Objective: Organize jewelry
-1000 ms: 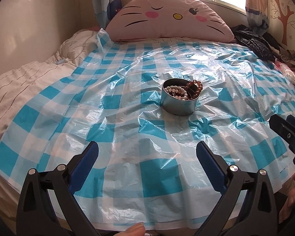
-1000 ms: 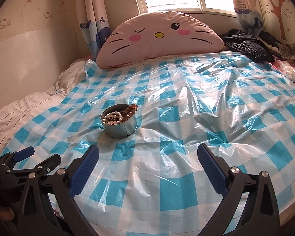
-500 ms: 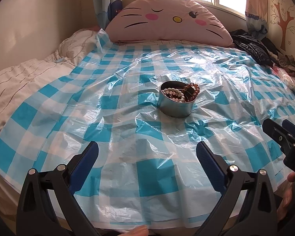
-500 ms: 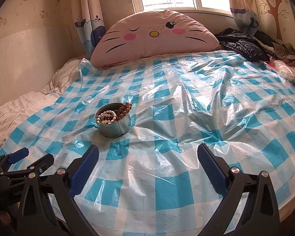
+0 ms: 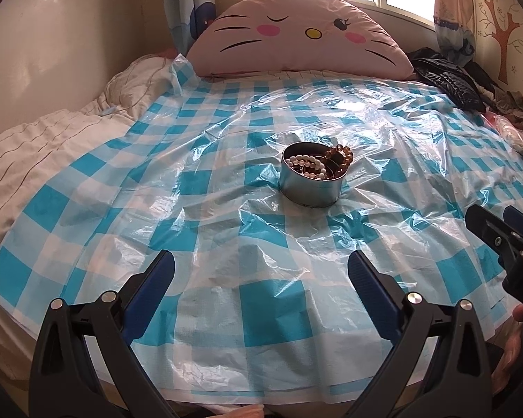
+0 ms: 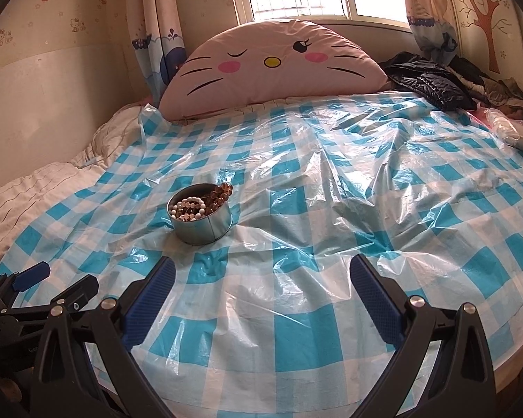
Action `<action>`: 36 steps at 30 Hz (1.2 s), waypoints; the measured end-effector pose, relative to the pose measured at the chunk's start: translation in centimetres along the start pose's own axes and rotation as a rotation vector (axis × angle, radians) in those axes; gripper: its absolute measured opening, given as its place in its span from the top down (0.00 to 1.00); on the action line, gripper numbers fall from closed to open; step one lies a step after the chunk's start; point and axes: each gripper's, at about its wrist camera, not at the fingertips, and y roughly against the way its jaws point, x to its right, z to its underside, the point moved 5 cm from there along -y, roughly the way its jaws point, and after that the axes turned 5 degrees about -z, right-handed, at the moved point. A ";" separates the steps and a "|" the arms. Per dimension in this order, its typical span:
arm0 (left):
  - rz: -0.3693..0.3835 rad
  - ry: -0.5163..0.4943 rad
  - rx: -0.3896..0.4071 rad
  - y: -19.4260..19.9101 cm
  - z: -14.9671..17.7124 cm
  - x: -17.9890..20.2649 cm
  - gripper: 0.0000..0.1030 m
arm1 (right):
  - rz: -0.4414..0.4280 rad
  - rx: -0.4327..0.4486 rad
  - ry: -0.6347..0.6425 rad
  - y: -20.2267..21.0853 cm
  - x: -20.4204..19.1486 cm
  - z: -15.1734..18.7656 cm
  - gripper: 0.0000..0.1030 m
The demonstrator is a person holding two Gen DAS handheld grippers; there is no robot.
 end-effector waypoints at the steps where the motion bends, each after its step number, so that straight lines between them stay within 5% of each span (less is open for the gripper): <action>1: 0.001 0.000 -0.001 0.0 0.0 0.0 0.07 | 0.000 0.000 0.000 0.0 0.0 0.0 0.07; 11: 0.029 0.008 -0.034 -0.4 -0.3 0.1 0.07 | -0.004 0.002 0.001 0.1 -0.2 -0.2 0.07; 36: -0.055 -0.034 -0.001 -0.2 -0.2 0.6 0.07 | -0.007 0.006 -0.007 0.2 -0.2 -0.2 0.07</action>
